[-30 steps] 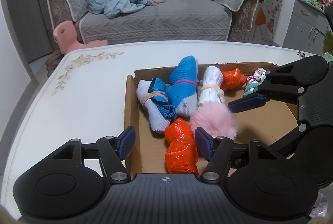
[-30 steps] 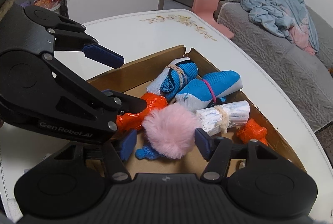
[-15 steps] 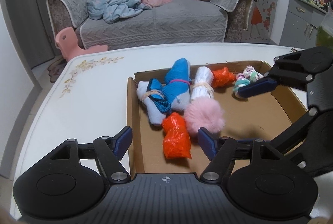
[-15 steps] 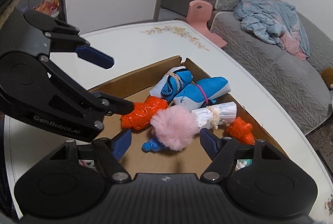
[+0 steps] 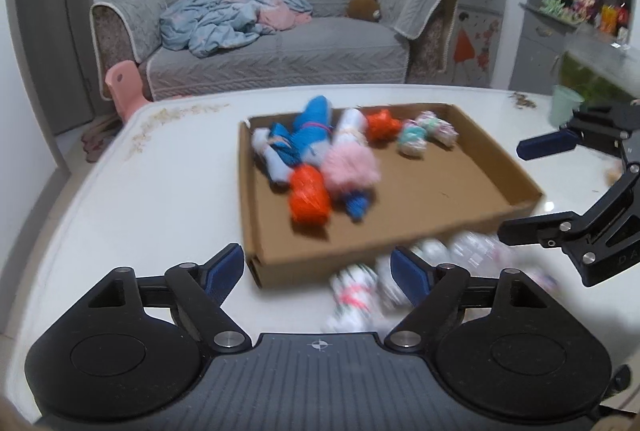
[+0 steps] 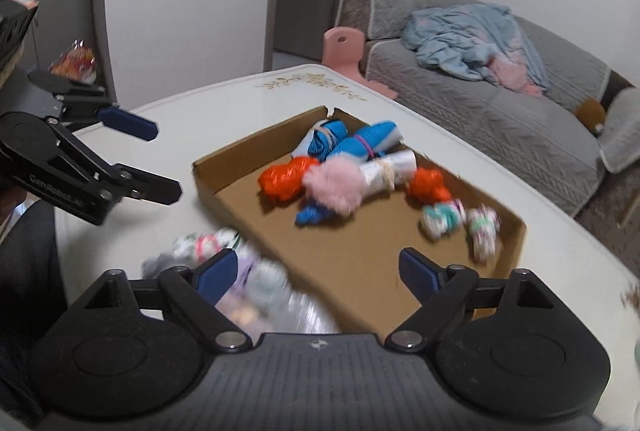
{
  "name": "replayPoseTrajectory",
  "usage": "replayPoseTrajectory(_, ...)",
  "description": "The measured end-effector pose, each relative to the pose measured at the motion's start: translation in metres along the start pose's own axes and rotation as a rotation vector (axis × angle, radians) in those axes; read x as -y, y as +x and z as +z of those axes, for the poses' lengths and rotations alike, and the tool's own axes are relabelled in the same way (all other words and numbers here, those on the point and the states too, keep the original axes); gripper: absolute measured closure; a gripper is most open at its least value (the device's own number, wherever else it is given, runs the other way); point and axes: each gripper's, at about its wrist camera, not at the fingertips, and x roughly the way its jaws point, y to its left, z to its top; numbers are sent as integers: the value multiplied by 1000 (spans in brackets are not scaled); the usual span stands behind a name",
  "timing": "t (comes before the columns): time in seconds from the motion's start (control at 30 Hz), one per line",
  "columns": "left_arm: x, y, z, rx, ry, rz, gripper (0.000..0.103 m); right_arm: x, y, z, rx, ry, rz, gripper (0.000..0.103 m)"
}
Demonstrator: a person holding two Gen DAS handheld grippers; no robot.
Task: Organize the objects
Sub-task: 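Open both tools to release the bundles and withdraw from the tray, then grasp the white knit bundle with left tool while right grasps bubble-wrapped bundle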
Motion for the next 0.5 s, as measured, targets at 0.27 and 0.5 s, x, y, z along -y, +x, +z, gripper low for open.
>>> replayPoseTrajectory(0.27,40,-20,-68,48,92,-194,18,-6,-21,-73,-3,139,-42,15)
replayPoseTrajectory(0.5,57,-1,-90,-28,92,-279,18,-1,-22,-94,14,198,-33,15)
